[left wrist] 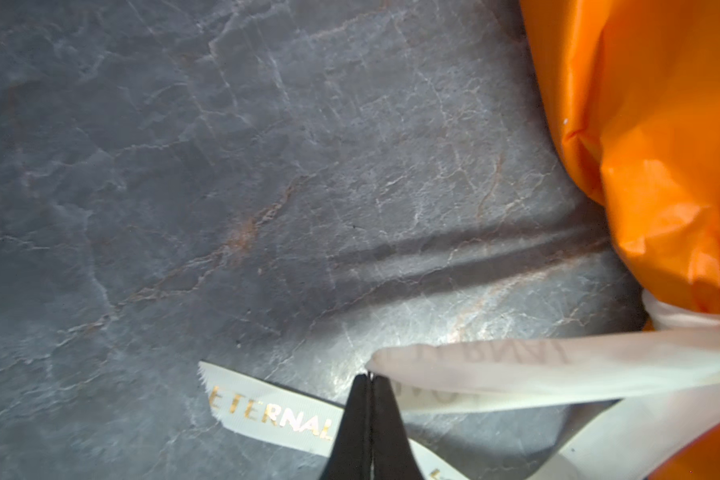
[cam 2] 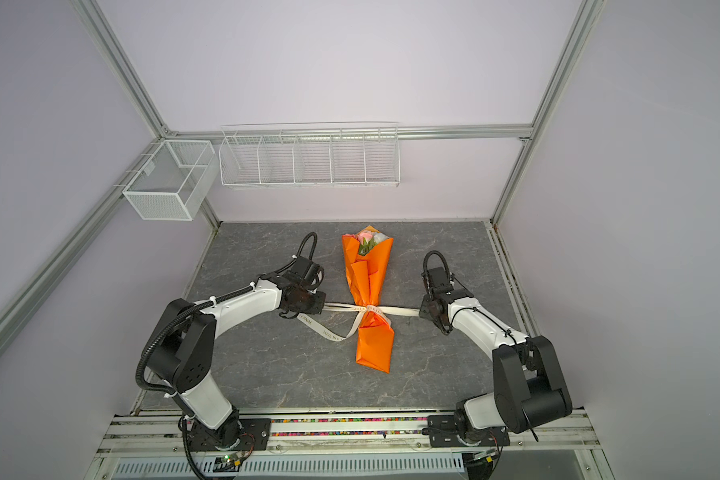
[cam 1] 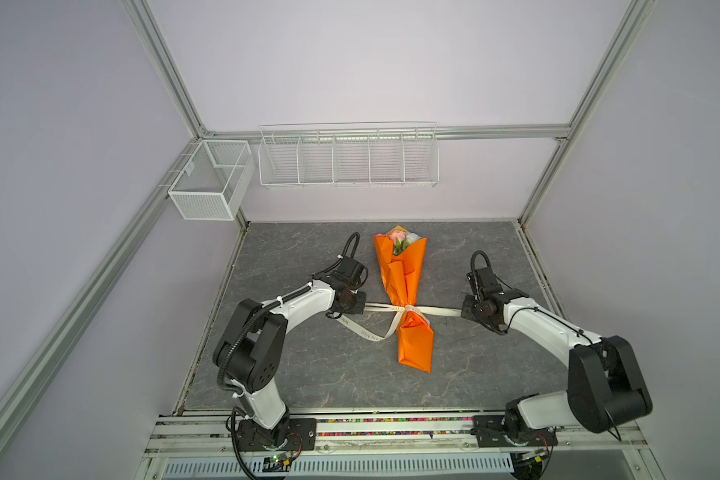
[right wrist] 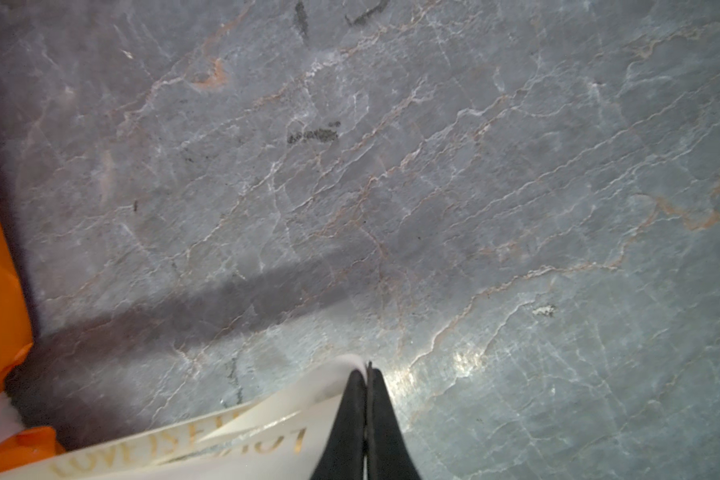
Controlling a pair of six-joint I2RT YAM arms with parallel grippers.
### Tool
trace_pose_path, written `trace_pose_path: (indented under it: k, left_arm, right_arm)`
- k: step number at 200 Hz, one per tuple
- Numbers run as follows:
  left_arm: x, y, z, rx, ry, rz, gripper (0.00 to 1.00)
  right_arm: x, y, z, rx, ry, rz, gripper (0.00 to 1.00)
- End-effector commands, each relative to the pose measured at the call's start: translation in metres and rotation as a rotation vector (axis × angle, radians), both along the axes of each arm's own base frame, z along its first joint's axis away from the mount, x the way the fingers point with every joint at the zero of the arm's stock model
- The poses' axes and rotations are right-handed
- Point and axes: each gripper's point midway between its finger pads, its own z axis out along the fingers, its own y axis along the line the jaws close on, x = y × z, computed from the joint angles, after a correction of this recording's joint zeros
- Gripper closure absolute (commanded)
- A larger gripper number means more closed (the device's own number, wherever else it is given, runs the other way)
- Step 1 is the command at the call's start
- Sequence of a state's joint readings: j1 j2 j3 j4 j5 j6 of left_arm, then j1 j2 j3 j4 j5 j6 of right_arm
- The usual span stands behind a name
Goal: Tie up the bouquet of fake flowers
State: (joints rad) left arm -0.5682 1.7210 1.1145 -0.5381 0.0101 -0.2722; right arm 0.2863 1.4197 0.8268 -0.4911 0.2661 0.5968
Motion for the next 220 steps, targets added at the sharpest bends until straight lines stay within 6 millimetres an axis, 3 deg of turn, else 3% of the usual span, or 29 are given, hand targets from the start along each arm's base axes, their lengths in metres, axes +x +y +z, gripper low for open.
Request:
trace_pose_path:
  k: [1, 55, 90, 99, 108, 112, 131, 165, 183, 220]
  left_arm:
    - [-0.001, 0.043, -0.004, 0.092, 0.015, 0.073, 1.00]
    - [-0.001, 0.059, 0.000, 0.098, 0.016, 0.090, 1.00]
    - [0.001, 0.044, 0.017, 0.023, 0.004, 0.053, 1.00]
    - [0.001, 0.040, 0.026, -0.006, -0.005, 0.045, 0.92]
    - [0.002, 0.038, 0.037, -0.030, -0.023, 0.047, 0.74]
    - [0.002, 0.037, 0.043, -0.042, -0.034, 0.048, 0.68]
    - [0.000, 0.038, 0.070, -0.083, -0.093, 0.064, 0.52]
    - [-0.006, 0.052, 0.102, -0.094, -0.172, 0.135, 0.45]
    - [-0.008, 0.040, 0.112, -0.185, -0.202, 0.097, 0.42]
    - [0.002, -0.030, 0.128, -0.550, -0.149, -0.037, 0.35]
  right_arm:
    - [-0.003, -0.016, 0.007, -0.055, -0.012, -0.054, 0.94]
    - [-0.002, -0.016, 0.007, -0.051, -0.014, -0.055, 0.94]
    - [0.012, 0.017, 0.017, 0.074, -0.051, 0.090, 0.92]
    - [0.016, 0.021, 0.025, 0.089, -0.069, 0.117, 0.84]
    - [0.013, 0.019, 0.028, 0.077, -0.069, 0.111, 0.69]
    - [0.021, 0.020, 0.042, 0.078, -0.104, 0.113, 0.62]
    - [0.024, 0.011, 0.067, 0.045, -0.159, 0.096, 0.42]
    - [0.028, 0.001, 0.103, 0.053, -0.252, 0.087, 0.36]
    - [0.032, 0.022, 0.112, 0.145, -0.290, 0.176, 0.36]
    - [0.045, 0.106, 0.110, 0.544, -0.270, 0.430, 0.34]
